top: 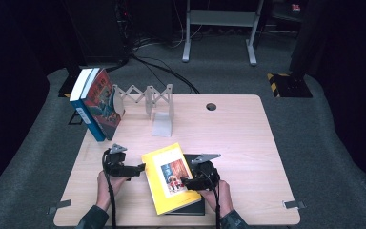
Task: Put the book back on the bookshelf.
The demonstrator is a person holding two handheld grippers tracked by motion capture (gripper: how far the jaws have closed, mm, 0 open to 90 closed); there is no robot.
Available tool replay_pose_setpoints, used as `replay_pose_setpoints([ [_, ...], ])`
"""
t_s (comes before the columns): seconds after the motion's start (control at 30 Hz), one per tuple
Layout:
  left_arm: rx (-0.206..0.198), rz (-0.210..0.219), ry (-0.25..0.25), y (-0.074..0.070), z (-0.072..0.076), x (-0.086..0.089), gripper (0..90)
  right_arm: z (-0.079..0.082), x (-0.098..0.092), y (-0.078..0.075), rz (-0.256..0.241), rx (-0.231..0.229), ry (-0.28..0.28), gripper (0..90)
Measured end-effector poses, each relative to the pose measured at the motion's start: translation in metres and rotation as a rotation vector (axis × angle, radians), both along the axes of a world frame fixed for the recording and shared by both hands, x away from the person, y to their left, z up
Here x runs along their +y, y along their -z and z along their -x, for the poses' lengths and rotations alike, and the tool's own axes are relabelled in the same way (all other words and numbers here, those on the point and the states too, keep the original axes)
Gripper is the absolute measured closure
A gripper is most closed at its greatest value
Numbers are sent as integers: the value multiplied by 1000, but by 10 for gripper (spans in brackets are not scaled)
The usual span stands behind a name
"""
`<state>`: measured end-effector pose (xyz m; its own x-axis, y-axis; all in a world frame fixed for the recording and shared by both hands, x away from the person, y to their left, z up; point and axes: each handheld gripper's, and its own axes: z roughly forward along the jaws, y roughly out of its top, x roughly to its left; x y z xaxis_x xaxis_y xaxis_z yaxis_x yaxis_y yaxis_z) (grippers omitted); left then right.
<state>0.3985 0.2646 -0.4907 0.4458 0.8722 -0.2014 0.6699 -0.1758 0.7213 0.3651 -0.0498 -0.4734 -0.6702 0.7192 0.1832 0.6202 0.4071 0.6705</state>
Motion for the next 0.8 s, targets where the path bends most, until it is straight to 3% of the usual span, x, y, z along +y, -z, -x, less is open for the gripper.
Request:
replay_pose_setpoints([
  [0.2, 38, 29, 46, 3, -7, -14, 0, 1, 3, 1, -17, 12, 3, 429],
  [0.33, 73, 79, 61, 6, -9, -20, 1, 0, 3, 2, -29, 17, 13, 429],
  [0.63, 115, 111, 113, 8, -12, -26, 1, 0, 7, 3, -34, 2, 21, 431],
  [0.8, 122, 128, 106, 10, -14, -24, 0, 0, 10, 3, -40, 3, 27, 430],
])
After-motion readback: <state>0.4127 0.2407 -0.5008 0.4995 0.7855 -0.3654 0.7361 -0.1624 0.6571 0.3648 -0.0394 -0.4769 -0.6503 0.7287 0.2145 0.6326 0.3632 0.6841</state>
